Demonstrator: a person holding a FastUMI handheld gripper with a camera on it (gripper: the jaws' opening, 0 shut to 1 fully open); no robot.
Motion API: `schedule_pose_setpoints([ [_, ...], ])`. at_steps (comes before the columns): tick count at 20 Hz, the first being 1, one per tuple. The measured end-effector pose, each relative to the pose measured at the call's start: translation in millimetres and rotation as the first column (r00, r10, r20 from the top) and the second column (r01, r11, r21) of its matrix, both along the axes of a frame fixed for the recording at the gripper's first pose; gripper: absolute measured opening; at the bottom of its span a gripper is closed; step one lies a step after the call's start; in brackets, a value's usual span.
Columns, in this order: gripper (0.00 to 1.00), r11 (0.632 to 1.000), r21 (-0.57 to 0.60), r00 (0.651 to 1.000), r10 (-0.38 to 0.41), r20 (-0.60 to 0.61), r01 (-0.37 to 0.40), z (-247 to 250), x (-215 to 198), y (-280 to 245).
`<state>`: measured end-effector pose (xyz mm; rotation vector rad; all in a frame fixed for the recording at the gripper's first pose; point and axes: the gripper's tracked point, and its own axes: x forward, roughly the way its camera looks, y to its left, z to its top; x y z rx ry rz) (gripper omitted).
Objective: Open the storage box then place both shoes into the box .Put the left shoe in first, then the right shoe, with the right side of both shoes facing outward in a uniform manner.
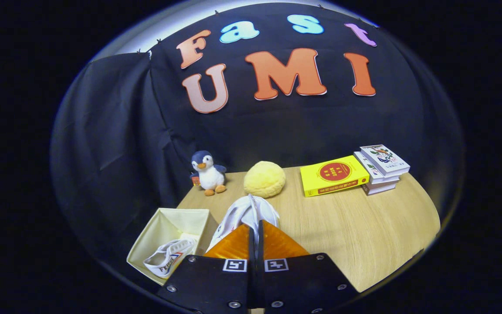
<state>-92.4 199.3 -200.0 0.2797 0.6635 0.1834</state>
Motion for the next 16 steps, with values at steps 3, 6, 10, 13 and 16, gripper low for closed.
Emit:
schedule_pose_setpoints([
  [3, 0.0, 0.999, 0.026, 0.999, 0.046, 0.008, -0.046, 15, -5, 40],
  [6, 0.0, 0.997, 0.032, 0.998, 0.066, -0.004, -0.066, 16, -10, 78],
  [10, 0.0, 0.996, 0.041, 0.996, 0.078, -0.045, -0.076, 5, -24, 118],
  [13, 0.0, 0.997, 0.035, 0.994, 0.075, -0.076, -0.073, -7, -31, 135],
  [16, 0.0, 0.998, 0.033, 0.99, 0.052, -0.129, -0.048, -32, -37, 149],
])
